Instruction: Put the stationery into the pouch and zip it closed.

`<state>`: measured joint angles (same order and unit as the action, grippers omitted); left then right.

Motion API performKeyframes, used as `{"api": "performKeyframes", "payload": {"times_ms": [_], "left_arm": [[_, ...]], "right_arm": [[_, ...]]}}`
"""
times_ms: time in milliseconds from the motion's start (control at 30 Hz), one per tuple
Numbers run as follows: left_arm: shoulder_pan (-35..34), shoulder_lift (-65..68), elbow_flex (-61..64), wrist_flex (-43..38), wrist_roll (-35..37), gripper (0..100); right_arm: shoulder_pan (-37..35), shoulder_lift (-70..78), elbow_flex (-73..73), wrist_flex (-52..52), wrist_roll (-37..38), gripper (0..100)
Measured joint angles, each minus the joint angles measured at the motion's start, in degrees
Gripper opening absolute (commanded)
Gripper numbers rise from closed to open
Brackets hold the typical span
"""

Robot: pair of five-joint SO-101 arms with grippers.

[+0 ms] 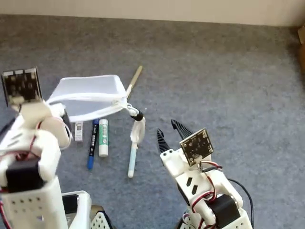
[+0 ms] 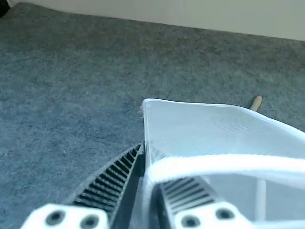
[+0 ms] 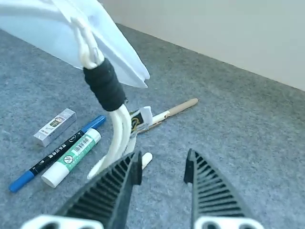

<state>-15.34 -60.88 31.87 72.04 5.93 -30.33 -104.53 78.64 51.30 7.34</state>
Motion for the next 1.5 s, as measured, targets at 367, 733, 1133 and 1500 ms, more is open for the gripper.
{"api": "performKeyframes", "payload": {"times_ms": [367,733,1133,1500], "left_arm": [[-7.91,19.16,-15.74,10.46,0.0,1],[-14.24,19.25,-10.46,10.37,0.0,1],[-15.91,18.73,-9.14,10.37,1.05,1],[-16.44,18.73,-8.62,10.37,1.05,1]], "right_arm": [[0.0,0.09,0.0,0.0,0.0,14.5],[0.0,2.46,0.0,0.0,0.0,14.5],[-0.26,37.01,-10.99,-0.09,-2.73,14.5],[-0.53,53.89,-23.91,-2.29,-12.66,14.5]]}}
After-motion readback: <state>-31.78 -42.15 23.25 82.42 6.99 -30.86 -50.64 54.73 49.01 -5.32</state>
